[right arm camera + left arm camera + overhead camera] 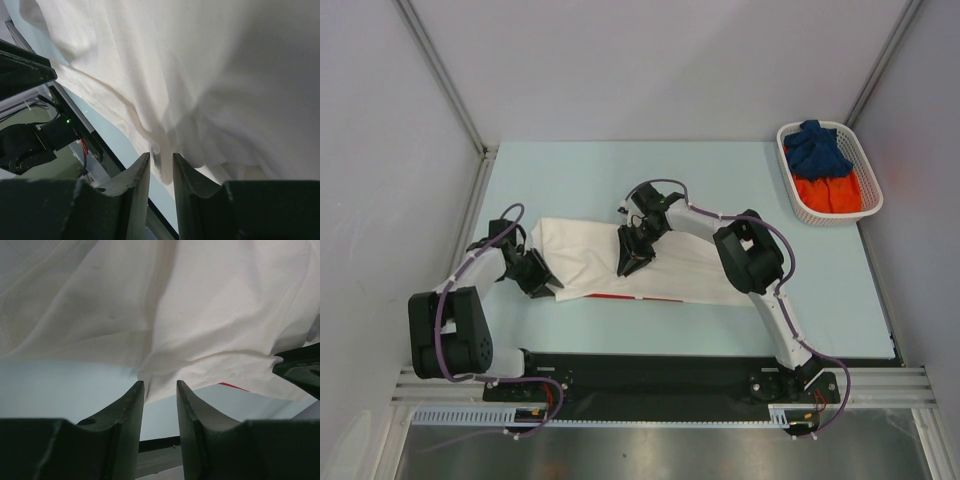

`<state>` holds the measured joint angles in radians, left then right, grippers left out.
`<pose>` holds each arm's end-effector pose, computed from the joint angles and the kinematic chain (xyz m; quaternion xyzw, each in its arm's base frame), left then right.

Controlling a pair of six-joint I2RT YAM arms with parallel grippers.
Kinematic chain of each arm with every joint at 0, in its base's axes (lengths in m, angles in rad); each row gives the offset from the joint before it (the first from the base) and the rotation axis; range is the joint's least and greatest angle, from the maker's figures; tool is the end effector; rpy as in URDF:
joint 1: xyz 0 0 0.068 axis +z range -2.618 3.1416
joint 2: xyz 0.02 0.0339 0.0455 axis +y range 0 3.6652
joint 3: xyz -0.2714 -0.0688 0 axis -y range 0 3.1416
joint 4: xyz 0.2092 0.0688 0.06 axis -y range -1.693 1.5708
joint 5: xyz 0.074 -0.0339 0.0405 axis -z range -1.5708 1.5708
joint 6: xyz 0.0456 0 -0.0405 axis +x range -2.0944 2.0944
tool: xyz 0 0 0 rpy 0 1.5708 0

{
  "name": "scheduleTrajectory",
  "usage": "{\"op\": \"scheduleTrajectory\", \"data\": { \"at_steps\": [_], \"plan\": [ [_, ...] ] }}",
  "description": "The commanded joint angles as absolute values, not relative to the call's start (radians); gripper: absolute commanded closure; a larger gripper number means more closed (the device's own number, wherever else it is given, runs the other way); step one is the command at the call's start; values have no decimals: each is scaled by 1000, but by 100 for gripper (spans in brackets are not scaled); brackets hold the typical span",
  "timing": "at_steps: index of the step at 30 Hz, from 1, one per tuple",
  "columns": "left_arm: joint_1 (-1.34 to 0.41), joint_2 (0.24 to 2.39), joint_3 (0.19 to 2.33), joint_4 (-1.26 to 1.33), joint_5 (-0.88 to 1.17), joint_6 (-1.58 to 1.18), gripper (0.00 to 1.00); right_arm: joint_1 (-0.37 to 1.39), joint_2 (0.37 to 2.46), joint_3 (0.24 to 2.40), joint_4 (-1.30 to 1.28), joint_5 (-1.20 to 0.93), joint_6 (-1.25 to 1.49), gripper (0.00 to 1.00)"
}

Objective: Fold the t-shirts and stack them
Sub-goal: Fold the tshirt

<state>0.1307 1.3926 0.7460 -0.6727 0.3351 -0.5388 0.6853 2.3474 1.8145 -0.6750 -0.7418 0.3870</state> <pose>0.2044 0.0117 0.1891 -0.3016 0.9308 -0.1871 0.0876 0.3359 0.3144 0.1519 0.2009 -0.8968 -0.3924 0.0375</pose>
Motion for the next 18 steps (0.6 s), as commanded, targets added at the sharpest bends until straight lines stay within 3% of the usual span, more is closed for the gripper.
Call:
{"op": "scheduleTrajectory", "data": {
  "at_steps": [1, 5, 10, 14, 17, 18],
  "plan": [
    [126, 1414, 752, -643, 344, -551, 63, 687, 2338, 1847, -675, -756, 371, 70],
    [126, 1416, 753, -620, 337, -551, 71, 687, 2336, 1848, -678, -758, 371, 70],
    [117, 1402, 770, -618, 316, -528, 89, 689, 2332, 1845, -689, -755, 367, 72],
    [103, 1379, 796, -624, 287, -509, 100, 689, 2324, 1832, -684, -756, 368, 81],
    [78, 1378, 830, -643, 258, -496, 100, 690, 2319, 1827, -686, -758, 367, 88],
    [69, 1378, 845, -652, 246, -491, 100, 690, 2319, 1822, -686, -759, 365, 94]
  ]
}}
